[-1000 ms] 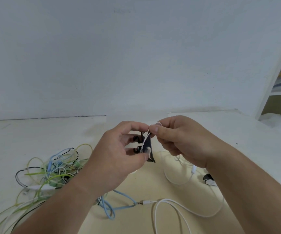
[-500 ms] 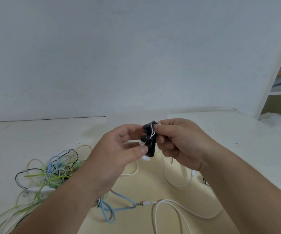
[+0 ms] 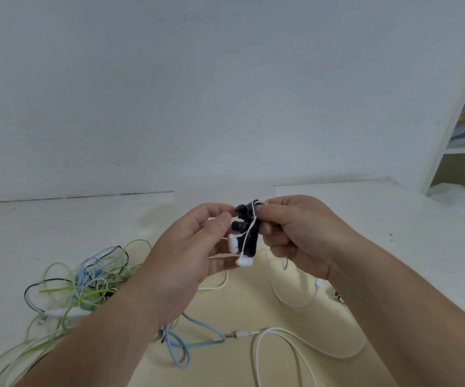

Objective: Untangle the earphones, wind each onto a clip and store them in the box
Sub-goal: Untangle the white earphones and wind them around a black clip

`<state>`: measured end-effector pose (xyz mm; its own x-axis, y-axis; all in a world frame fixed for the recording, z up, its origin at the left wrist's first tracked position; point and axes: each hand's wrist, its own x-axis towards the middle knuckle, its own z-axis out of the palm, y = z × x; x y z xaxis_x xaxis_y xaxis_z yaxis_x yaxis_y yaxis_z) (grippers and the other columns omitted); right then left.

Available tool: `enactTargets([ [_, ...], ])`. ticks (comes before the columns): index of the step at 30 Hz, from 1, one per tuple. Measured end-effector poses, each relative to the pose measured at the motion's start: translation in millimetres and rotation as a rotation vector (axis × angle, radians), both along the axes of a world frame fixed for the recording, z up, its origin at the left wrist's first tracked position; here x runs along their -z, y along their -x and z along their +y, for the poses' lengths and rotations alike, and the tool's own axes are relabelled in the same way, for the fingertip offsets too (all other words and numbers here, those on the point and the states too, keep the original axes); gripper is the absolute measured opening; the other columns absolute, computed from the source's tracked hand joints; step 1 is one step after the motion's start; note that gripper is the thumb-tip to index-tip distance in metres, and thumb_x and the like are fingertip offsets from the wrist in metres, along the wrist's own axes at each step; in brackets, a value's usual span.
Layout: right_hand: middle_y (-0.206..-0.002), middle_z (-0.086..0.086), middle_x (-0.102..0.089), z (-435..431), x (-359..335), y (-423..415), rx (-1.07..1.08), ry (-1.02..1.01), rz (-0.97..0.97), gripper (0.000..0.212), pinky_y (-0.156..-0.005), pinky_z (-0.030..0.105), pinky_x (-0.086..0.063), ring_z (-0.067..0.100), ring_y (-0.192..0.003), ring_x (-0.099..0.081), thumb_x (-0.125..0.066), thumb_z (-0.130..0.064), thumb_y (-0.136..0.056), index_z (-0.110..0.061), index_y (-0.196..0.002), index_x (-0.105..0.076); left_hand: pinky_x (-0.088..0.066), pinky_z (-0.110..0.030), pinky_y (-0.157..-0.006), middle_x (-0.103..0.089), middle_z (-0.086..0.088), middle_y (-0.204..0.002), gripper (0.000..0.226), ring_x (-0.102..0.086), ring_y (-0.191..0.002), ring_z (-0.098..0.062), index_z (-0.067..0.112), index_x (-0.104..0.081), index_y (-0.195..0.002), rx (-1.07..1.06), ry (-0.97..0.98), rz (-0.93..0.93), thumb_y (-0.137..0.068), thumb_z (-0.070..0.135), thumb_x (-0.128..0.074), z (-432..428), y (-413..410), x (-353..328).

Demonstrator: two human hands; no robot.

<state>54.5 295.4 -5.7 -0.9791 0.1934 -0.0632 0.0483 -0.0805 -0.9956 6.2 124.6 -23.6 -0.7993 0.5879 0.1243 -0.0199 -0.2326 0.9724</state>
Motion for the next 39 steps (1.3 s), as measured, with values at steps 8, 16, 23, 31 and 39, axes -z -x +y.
enactTargets([
  [8, -0.056, 0.002, -0.046, -3.5, 1.2, -0.3, -0.015, -0.068, -0.018, 0.007, -0.04, 0.021, -0.02, 0.011, -0.046, -0.024, -0.059, -0.01, -0.095, -0.004, -0.091, -0.059, -0.059, -0.038, -0.082, -0.063, -0.001, -0.08, 0.038, -0.065, -0.073, -0.015, 0.035, -0.06, -0.118, -0.029, 0.174, 0.272, -0.09, 0.011, -0.071, -2.6, 4.5, 6.0],
  [16, -0.053, -0.002, -0.046, 3.5, -9.1, -5.7, 0.06, -0.181, 0.072, 0.018, -0.039, 0.02, -0.026, 0.011, -0.043, -0.029, -0.067, -0.017, -0.091, 0.001, -0.088, -0.065, -0.057, -0.059, -0.085, -0.062, -0.01, -0.084, 0.024, -0.06, -0.075, -0.032, 0.018, -0.064, -0.106, -0.026, 0.135, 0.18, -0.097, -0.002, -0.054, 0.7, 2.3, 8.3],
  [23, -0.055, 0.004, -0.049, 4.9, -17.0, -6.9, 0.135, -0.075, 0.319, 0.022, -0.04, 0.02, -0.023, 0.013, -0.045, -0.028, -0.052, 0.0, -0.097, -0.006, -0.087, -0.07, -0.061, -0.039, -0.079, -0.058, -0.012, -0.075, 0.016, -0.064, -0.068, -0.021, 0.01, -0.062, -0.105, 0.024, 0.196, 0.076, -0.096, -0.002, -0.055, 1.6, 0.4, 12.5],
  [31, -0.057, 0.003, -0.061, 12.6, -11.2, -4.7, 0.36, -0.22, 0.242, 0.021, -0.04, 0.019, -0.029, 0.015, -0.044, -0.039, -0.054, -0.002, -0.095, -0.008, -0.087, -0.072, -0.059, -0.048, -0.086, -0.053, -0.017, -0.084, 0.024, -0.067, -0.082, -0.035, 0.006, -0.062, -0.111, 0.118, 0.101, -0.059, -0.097, -0.007, -0.048, 0.8, -2.4, 6.4],
  [39, -0.061, 0.009, -0.061, 3.2, -15.3, -11.4, 0.01, -0.173, 0.322, 0.023, -0.046, 0.027, -0.022, 0.019, -0.048, -0.033, -0.052, 0.0, -0.095, -0.007, -0.088, -0.072, -0.043, -0.029, -0.055, -0.057, -0.019, -0.093, 0.018, -0.059, -0.061, -0.028, 0.006, -0.059, -0.108, 0.031, 0.064, -0.206, -0.097, -0.006, -0.05, 3.7, -0.3, 4.6],
])
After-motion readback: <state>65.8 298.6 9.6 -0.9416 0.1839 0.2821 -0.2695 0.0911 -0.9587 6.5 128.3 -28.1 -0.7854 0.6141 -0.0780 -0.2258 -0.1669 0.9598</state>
